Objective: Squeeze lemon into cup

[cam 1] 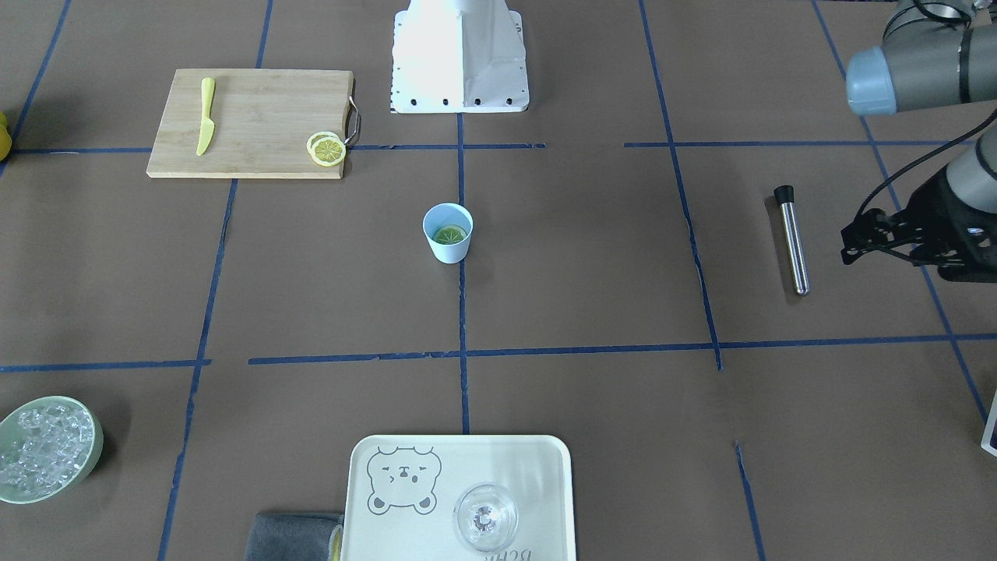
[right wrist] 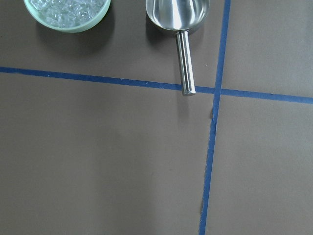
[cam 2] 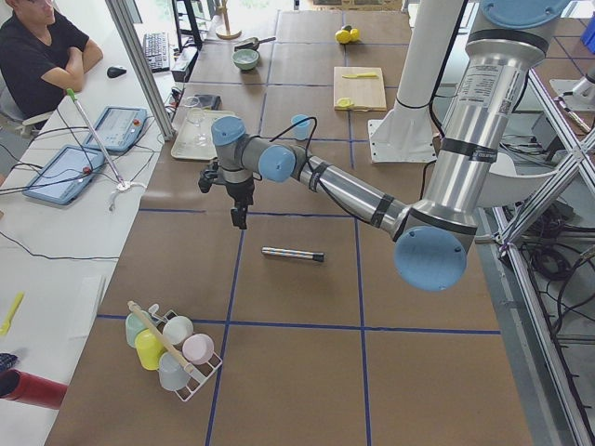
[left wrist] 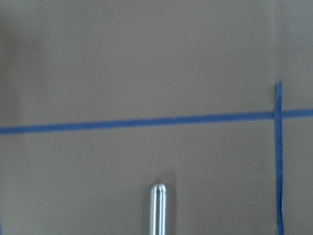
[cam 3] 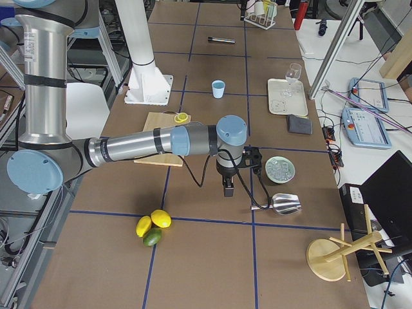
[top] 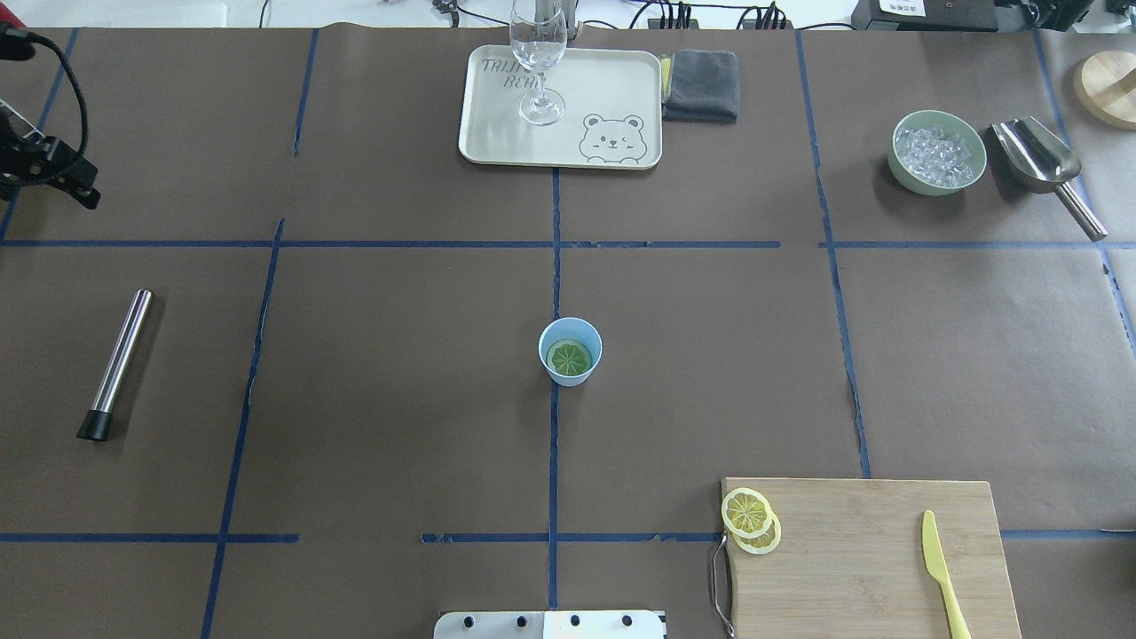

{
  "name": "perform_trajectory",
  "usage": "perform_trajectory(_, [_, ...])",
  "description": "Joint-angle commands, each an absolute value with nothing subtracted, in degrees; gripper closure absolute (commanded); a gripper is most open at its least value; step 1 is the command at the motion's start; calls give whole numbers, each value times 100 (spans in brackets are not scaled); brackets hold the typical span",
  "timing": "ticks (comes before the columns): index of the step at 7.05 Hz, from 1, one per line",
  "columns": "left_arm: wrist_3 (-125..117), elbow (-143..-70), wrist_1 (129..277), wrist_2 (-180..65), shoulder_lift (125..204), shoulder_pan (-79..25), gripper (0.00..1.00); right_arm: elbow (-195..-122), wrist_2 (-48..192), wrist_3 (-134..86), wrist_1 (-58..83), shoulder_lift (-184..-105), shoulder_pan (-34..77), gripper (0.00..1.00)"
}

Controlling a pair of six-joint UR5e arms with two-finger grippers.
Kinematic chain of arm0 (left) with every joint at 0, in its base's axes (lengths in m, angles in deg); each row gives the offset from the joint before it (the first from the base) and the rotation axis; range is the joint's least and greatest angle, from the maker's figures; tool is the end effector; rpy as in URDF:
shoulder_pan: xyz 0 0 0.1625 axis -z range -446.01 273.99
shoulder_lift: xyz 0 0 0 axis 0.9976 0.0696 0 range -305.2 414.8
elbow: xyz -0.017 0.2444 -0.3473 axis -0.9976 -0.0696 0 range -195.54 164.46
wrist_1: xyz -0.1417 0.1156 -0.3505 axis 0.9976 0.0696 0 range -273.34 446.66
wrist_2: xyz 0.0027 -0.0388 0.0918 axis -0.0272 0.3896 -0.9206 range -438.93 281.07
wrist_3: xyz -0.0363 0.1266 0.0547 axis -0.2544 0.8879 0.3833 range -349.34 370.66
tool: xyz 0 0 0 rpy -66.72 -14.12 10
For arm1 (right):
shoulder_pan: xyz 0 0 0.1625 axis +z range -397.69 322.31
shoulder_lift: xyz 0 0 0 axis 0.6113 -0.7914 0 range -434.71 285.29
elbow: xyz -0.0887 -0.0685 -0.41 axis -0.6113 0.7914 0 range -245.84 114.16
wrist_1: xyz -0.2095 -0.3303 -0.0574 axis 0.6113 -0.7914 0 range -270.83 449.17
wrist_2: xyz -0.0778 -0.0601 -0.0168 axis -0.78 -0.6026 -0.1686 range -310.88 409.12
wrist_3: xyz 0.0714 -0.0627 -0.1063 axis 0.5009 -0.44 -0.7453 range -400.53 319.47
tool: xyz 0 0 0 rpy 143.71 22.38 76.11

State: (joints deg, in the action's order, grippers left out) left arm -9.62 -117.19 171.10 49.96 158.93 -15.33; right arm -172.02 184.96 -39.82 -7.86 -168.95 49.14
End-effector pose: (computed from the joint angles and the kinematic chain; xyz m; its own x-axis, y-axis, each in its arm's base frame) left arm 0.1476 -0.5532 0.4826 0.7293 0.1266 -0.6724 -0.0616 0.9909 0.1198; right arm 0.0066 -0.4417 0.5998 0.6929 -0.0876 0.7157 0.0464 0.9960 0.0769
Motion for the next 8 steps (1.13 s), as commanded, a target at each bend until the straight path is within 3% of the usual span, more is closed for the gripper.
perform_trajectory(1, [350, -11671, 17104, 4992, 15729, -703, 0, -16625, 18500, -3992, -786, -16649, 4915, 0])
perform_trajectory(5, [1914, -11434, 17113, 5062, 14975, 501, 0, -16542, 18666, -4018, -786, -16656, 5108, 0])
perform_trajectory(8, [2507, -11258, 17200, 5483, 14473, 751, 0, -16524, 18720, -4010, -777, -16621, 5135, 0])
